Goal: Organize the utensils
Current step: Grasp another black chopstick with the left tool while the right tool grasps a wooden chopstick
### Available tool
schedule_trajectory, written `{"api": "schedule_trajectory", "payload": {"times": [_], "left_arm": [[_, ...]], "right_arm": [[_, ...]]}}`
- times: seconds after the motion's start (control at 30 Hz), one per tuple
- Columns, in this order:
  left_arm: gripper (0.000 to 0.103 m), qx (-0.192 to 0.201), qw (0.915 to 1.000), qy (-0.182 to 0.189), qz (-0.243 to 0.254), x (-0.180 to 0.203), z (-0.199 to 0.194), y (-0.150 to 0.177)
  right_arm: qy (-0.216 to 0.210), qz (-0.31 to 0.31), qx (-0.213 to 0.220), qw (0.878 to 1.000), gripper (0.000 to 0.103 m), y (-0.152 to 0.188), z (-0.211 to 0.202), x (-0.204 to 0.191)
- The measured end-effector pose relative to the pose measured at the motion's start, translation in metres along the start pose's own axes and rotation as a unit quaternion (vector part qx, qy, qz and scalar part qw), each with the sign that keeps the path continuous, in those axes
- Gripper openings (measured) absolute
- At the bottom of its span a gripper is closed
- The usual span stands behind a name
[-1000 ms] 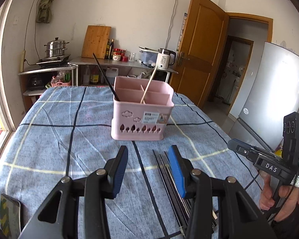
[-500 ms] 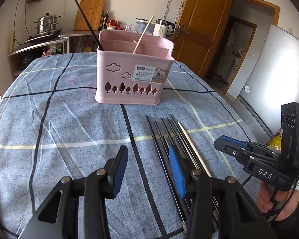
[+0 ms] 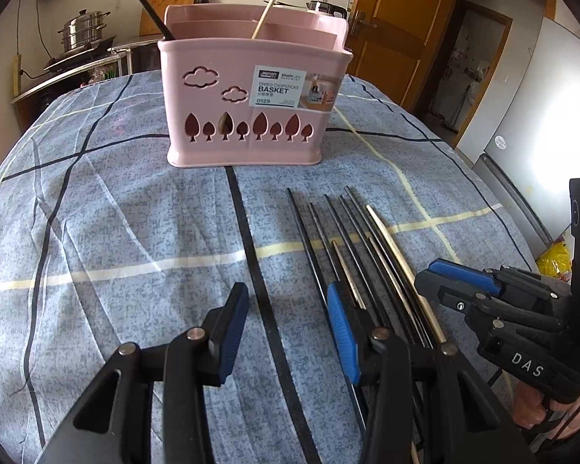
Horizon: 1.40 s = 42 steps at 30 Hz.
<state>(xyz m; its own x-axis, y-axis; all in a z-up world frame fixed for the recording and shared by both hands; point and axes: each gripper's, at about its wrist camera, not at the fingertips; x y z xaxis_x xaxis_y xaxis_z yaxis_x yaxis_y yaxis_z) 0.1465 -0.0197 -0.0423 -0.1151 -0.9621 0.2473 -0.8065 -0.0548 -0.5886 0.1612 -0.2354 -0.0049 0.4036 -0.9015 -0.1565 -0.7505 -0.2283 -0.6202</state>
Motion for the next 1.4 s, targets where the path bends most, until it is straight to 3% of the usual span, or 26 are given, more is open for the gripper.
{"api": "schedule_trajectory", "payload": {"times": [0.6, 0.67, 0.77, 0.83, 0.9, 1.2, 1.4], "left_arm": [[0.047, 0.002, 0.9979, -0.048, 0.043, 0.019, 0.01, 0.0], [0.044, 0.004, 0.9977, -0.051, 0.046, 0.019, 0.01, 0.001], [0.032, 0.007, 0.997, -0.055, 0.054, 0.018, 0.007, 0.003], [0.018, 0.008, 0.9967, -0.059, 0.054, 0.015, 0.005, 0.004], [0.014, 0.008, 0.9974, -0.058, 0.043, 0.007, 0.002, 0.004], [0.011, -0.002, 0.9987, -0.05, 0.003, -0.027, -0.019, 0.016], [0.012, -0.016, 0.9991, -0.039, 0.003, -0.026, -0.015, 0.006]], "right_arm": [[0.04, -0.042, -0.019, 0.998, 0.02, -0.003, 0.005, -0.012], [0.041, -0.043, -0.02, 0.998, 0.02, -0.003, 0.005, -0.012], [0.043, -0.047, -0.021, 0.998, 0.02, -0.002, 0.004, -0.011], [0.043, -0.047, -0.021, 0.998, 0.02, 0.0, 0.002, -0.009], [0.042, -0.045, -0.021, 0.998, 0.02, 0.001, 0.0, -0.006], [0.052, -0.019, -0.025, 0.998, 0.019, 0.011, -0.014, 0.022], [0.063, -0.02, -0.028, 0.997, 0.019, 0.001, -0.011, 0.025]]}}
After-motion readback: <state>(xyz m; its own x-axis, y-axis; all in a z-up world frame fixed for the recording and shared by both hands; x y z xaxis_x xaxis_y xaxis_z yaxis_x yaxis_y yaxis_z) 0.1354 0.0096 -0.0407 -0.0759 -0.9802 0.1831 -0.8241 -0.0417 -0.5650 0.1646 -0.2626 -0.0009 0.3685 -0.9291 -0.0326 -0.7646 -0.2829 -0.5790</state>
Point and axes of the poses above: each gripper's, at about its wrist camera, not at the fingertips, and z roughly the way its jaws point, x to its right, y to its underside, and after that the axes turned 7 degrees about -z, right-handed
